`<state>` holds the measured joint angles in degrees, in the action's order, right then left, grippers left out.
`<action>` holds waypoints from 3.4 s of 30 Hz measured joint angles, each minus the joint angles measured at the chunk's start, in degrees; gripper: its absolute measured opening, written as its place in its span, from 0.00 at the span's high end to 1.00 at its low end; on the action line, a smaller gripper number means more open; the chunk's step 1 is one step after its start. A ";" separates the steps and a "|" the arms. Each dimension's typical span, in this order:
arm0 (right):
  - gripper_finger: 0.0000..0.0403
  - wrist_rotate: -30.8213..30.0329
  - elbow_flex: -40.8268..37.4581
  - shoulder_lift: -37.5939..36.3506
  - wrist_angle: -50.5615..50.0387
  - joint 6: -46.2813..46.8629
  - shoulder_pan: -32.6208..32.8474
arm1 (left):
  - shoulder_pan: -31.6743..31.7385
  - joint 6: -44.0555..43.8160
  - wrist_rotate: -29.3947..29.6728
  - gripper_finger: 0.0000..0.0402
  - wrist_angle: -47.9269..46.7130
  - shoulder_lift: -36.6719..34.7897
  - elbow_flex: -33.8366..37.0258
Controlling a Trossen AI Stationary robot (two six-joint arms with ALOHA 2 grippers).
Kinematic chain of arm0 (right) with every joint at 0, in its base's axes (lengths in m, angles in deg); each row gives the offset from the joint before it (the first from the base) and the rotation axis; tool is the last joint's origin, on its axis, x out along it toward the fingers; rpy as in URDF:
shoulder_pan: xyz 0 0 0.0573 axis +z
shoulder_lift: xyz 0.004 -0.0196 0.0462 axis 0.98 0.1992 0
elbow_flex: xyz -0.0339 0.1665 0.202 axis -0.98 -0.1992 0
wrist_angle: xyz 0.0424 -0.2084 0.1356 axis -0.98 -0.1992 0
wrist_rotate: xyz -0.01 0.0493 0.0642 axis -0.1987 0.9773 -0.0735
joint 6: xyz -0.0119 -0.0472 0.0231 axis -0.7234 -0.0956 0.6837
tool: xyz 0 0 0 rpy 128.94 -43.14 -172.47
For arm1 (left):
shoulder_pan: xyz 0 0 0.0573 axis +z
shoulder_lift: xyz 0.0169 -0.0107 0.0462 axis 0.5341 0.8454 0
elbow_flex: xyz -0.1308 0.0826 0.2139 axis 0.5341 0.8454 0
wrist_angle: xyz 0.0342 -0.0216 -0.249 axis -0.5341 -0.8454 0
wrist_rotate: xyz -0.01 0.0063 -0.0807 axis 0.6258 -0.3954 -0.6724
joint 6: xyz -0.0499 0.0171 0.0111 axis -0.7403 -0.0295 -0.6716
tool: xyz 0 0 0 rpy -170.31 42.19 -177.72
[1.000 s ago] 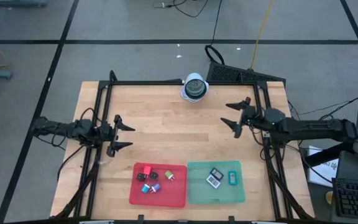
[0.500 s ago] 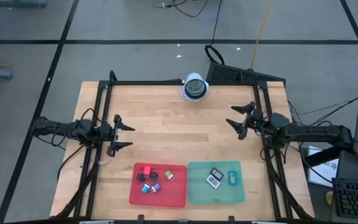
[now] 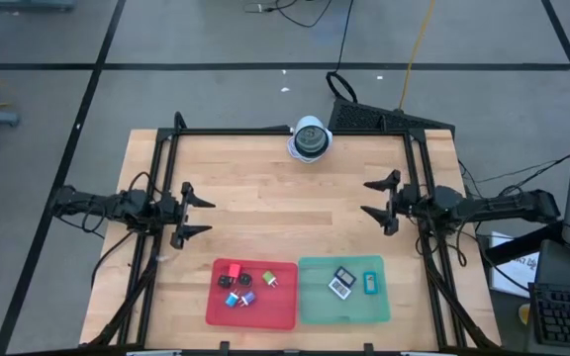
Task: Pick & Place Office items
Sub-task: Return to Home Position
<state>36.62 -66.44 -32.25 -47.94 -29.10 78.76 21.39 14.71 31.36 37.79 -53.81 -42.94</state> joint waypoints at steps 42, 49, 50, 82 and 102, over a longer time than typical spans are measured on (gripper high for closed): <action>0.17 -4.84 -0.24 -10.65 -21.78 -6.91 7.34 | -0.02 1.60 -0.57 0.26 -1.56 0.04 0.00; 0.17 -4.84 -0.24 -10.65 -21.74 -6.91 7.34 | 0.00 1.63 -0.57 0.26 -1.55 0.04 0.00; 0.17 -4.82 -0.24 -10.65 -21.74 -6.91 7.34 | -0.02 1.62 -0.57 0.26 -1.55 0.04 0.00; 0.17 -4.80 -0.25 -10.64 -21.63 -6.91 7.34 | -0.02 1.60 -0.57 0.26 -1.55 0.04 0.00; 0.17 -4.80 -0.26 -10.65 -21.63 -6.89 7.34 | 0.00 1.64 -0.59 0.26 -1.55 0.04 0.00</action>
<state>31.82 -66.70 -42.90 -69.57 -35.99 86.10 21.39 16.34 30.77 36.23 -53.76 -42.94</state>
